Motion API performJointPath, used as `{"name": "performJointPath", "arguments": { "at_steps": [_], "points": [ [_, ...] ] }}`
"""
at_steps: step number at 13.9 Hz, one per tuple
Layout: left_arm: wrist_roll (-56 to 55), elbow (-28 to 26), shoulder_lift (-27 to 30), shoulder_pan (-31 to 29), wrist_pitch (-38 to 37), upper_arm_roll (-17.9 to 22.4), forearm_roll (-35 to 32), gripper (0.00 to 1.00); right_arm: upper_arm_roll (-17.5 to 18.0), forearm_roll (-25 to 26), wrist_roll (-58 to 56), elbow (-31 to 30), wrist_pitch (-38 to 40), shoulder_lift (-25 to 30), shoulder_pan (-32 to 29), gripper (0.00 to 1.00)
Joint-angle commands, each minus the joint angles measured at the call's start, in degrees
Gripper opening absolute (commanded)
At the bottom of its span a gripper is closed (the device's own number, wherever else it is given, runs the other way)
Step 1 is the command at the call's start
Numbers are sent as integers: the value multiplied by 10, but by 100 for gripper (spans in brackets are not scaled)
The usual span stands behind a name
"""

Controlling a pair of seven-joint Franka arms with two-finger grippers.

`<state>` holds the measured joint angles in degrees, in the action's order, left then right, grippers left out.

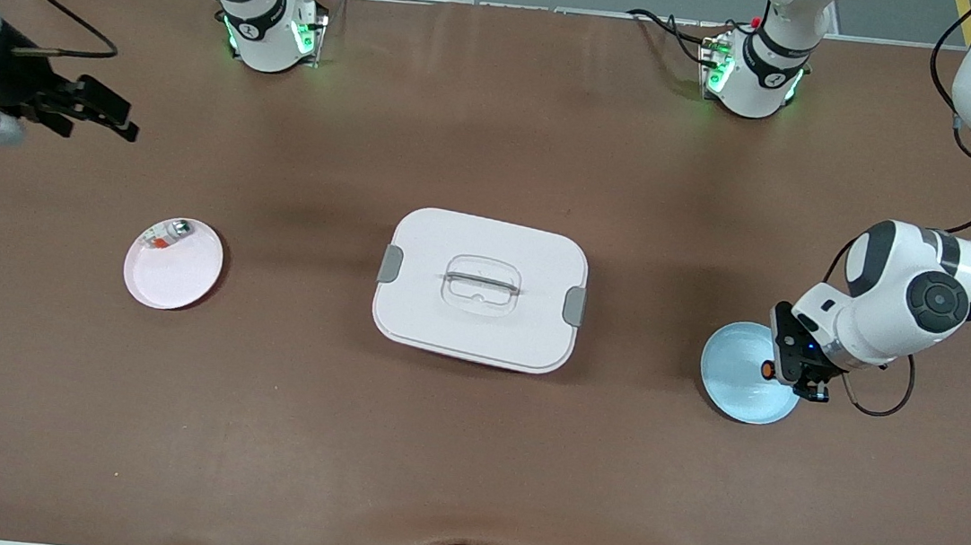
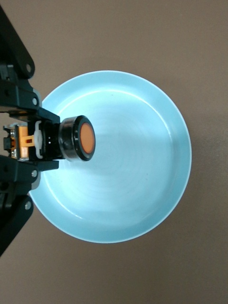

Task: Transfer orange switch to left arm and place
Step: 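Lower the switch onto the blue plate and open the left gripper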

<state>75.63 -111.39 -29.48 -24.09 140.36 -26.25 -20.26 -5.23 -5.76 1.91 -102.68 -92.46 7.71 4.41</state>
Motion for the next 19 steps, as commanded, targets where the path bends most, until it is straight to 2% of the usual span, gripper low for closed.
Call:
{"name": "performJointPath", "arguments": {
  "at_steps": [1,4,7,9,14,17,18,19],
  "points": [
    [20,-1,-2,0,10,-8,-11,0,11,31,-4,25,10,-2,-14,100],
    [27,-21,-2,6,27,-8,-19,0,11,35,-5,67,10,-21,-22,100],
    [41,-29,-3,3,40,-8,-66,0,11,39,-5,131,29,-60,-29,100],
    [43,-43,-13,-1,81,-8,-79,0,11,40,-4,158,34,-73,-33,100],
    [43,-44,-36,-1,109,-8,-126,0,13,45,-1,158,33,-73,-27,100],
    [43,-56,-32,-2,108,-7,-129,2,14,48,-4,159,33,-74,-31,100],
    [41,-58,-31,-2,108,-7,-128,27,14,46,-6,159,33,-74,-31,100],
    [41,-58,-32,-2,108,-7,-128,47,14,48,-5,160,33,-74,-30,100]
  ]
}}
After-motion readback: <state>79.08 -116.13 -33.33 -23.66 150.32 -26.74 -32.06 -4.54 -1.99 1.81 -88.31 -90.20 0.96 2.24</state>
